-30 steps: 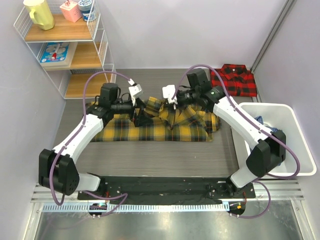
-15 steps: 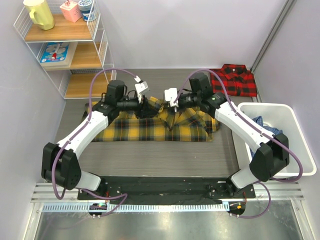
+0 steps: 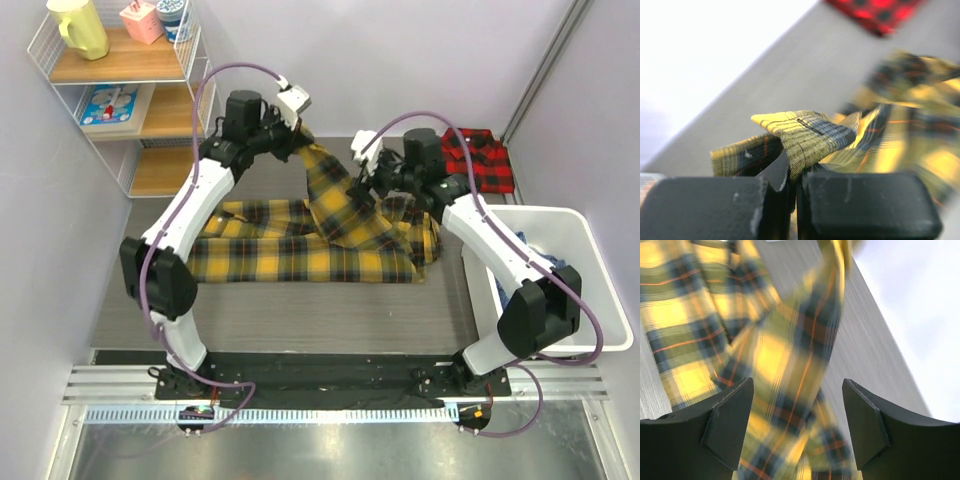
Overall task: Fold and stack the long sleeve shirts
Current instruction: Fold the shirt
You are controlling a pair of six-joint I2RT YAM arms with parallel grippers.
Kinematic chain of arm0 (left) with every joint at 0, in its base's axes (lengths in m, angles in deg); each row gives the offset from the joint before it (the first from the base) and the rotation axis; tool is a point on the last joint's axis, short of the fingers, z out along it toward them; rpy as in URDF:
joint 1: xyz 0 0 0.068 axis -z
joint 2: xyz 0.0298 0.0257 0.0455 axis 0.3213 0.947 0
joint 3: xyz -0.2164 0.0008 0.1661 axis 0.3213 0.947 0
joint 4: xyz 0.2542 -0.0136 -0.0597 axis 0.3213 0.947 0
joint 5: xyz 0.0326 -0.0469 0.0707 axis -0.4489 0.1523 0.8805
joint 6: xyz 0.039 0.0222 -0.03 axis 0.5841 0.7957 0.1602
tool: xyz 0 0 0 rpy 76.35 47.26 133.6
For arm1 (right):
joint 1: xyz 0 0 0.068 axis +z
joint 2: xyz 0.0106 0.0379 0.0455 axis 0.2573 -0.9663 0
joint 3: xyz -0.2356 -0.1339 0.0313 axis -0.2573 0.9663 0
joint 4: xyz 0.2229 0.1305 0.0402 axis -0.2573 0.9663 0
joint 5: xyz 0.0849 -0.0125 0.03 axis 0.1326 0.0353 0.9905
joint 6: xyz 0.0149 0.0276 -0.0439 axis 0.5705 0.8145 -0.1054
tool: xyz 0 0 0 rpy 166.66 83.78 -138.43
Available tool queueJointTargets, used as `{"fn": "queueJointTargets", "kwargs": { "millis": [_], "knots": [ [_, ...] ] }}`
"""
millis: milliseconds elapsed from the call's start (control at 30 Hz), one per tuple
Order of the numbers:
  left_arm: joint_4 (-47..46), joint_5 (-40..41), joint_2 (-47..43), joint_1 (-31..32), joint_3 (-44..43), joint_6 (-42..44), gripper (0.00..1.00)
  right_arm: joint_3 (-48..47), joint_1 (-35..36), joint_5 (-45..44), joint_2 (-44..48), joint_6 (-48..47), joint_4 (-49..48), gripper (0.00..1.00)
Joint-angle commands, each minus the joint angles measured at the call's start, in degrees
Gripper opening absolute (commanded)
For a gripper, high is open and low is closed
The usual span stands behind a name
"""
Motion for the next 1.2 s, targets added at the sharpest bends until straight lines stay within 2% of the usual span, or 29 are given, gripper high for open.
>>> {"fn": "queueJointTargets", "kwargs": {
  "millis": [0,33,200,367,567,733,867,967,1000,1067,1133,1167],
  "knots": [
    [-3.36,13.62,6.21,-0.89,-7.68,8.05,0.00,-1.53,-5.23,-0.67,0.69,11.67,4.34,0.76],
    [-5.32,14.67,7.09,-1.06,-8.12,8.75,0.00,-0.83,-5.68,0.21,1.04,12.03,6.09,0.75],
    [-17.70,23.54,14.64,-1.68,-12.16,12.97,0.00,4.27,-6.03,4.86,1.84,15.62,6.90,0.54],
    [-21.59,24.18,19.74,-3.70,-16.91,12.71,0.00,3.75,-5.86,7.59,-2.46,20.02,7.08,0.39],
    [-26.34,20.67,21.60,-4.67,-16.13,13.42,0.00,3.05,-5.42,10.85,-9.75,25.65,4.54,0.34],
    [-25.64,13.91,17.49,-4.58,-11.48,10.70,0.00,1.03,-4.63,11.29,-17.12,32.40,-0.38,0.34],
    [-20.29,-2.58,10.01,-5.37,-2.61,12.35,0.00,-1.78,-5.06,10.24,-20.65,33.91,-0.31,0.33],
    [-12.39,-11.13,2.65,-6.94,6.52,16.74,0.00,-2.40,-6.73,10.24,-19.96,33.92,0.31,0.33],
    [-4.62,-15.59,1.40,-7.39,8.90,18.93,0.00,-2.31,-7.26,10.24,-19.79,33.91,1.09,0.33],
    [4.38,-19.13,-1.85,-8.53,10.32,28.65,0.00,-2.22,-8.14,10.06,-19.00,33.13,2.76,0.33],
    [19.53,-22.84,-3.70,-9.50,11.72,37.81,0.00,-1.70,-9.37,9.53,-17.85,31.46,5.92,0.33],
    [23.98,-22.93,-4.50,-10.55,12.34,45.85,0.00,-1.18,-9.72,9.27,-17.59,30.76,7.24,0.33]
  ]
}}
